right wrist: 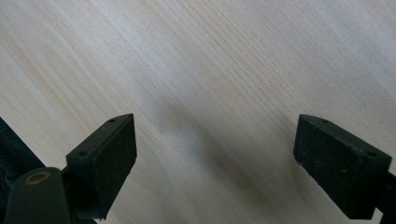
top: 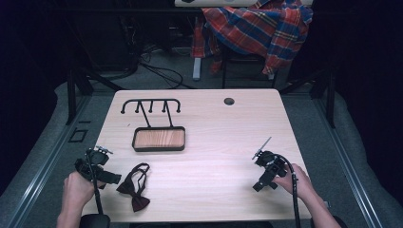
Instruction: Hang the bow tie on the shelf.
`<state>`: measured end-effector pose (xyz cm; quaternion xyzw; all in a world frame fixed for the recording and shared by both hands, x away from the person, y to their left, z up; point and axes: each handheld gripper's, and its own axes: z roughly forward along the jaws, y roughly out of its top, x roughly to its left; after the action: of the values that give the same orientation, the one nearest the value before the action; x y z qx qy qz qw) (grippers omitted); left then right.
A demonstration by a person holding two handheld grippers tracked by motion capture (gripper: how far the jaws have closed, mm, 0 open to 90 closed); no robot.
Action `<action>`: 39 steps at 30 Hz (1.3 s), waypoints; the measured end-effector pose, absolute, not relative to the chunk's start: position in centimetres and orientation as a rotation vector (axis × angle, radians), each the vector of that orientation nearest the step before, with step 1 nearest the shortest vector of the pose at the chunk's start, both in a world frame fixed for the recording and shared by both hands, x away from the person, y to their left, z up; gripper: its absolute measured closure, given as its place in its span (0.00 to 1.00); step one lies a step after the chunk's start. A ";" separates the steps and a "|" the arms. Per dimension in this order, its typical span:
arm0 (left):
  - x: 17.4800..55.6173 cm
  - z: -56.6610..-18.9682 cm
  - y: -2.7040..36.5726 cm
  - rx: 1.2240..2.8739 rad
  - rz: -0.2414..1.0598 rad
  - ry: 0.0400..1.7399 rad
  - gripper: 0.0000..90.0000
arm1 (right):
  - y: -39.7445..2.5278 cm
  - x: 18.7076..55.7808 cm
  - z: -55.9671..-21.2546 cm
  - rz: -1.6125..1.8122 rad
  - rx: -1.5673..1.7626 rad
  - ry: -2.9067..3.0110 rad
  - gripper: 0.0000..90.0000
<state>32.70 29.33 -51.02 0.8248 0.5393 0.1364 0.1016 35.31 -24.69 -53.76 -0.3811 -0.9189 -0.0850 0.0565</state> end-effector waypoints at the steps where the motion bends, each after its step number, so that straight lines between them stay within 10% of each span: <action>1: 32.7 -51.0 29.3 2.431 0.401 1.593 0.00 | -24.7 35.3 -53.8 -0.262 -1.160 -2.784 0.15; 39: 34.8 -50.8 27.0 2.434 0.372 1.430 0.00 | -24.6 35.3 -53.9 -0.250 -1.157 -2.789 0.14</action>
<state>34.81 26.96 -50.76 0.8456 0.4967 0.1293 0.1466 35.30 -24.64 -53.90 -0.3814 -0.9190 -0.0825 0.0559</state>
